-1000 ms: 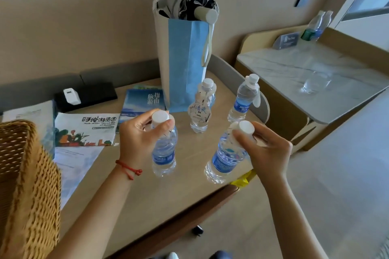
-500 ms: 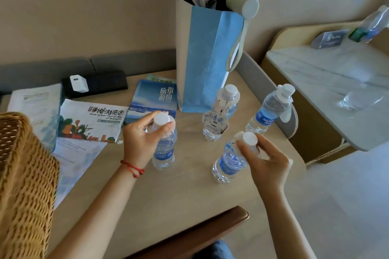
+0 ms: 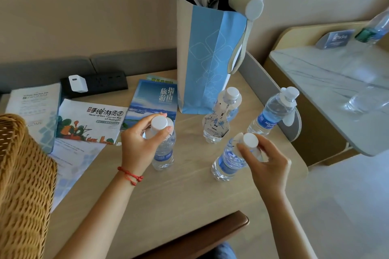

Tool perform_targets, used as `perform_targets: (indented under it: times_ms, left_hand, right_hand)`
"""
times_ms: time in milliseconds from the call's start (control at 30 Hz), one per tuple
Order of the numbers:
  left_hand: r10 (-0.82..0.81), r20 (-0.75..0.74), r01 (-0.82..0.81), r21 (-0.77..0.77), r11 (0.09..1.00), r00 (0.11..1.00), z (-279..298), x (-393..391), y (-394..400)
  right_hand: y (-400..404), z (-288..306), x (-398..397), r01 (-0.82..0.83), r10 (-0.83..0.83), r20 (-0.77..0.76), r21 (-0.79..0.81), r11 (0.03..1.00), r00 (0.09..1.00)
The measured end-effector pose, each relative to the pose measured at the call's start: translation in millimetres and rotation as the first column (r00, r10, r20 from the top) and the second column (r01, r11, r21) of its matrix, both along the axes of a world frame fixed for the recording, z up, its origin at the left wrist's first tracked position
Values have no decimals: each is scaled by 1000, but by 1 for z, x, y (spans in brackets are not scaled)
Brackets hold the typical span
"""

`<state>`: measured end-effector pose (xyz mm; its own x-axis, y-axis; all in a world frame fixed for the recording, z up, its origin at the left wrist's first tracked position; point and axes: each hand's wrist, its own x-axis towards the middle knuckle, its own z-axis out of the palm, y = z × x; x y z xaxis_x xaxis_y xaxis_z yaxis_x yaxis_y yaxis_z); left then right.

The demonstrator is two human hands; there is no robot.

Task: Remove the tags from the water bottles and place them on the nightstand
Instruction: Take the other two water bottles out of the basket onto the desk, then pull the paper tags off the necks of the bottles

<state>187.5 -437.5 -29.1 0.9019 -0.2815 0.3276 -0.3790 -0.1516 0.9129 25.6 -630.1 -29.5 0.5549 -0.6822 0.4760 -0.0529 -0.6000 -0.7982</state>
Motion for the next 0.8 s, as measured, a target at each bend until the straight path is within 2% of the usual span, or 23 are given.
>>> perform_targets:
  times_ms: [167,367,500,567,667,800]
  left_hand:
    - [17,13,-18,24,1000,1000,0,-2,0]
    - [73,41,-76,70,995,996,9,-9,0]
    - [153,280,-168,32,985,948,18,-20,2]
    - [134,326,-136,-17,991,936,21,-30,-3]
    - [17,252,-10,-32,999,968,19,-52,-23]
    - [-223,32,221,43,974,974,-1,-77,-55]
  right_hand:
    - [0,1,-3,3,-1,-56,38,999,998]
    - [-2,9,-11,-63,73,-124,83,995,990]
    - [-15,9,-19,-61,83,-124,167,984,989]
    - [-25,11,-20,-67,94,-116,213,975,989]
    - [-42,13,-18,-100,148,-157,276,956,976]
    - [-65,11,-11,-204,281,-222,317,926,934]
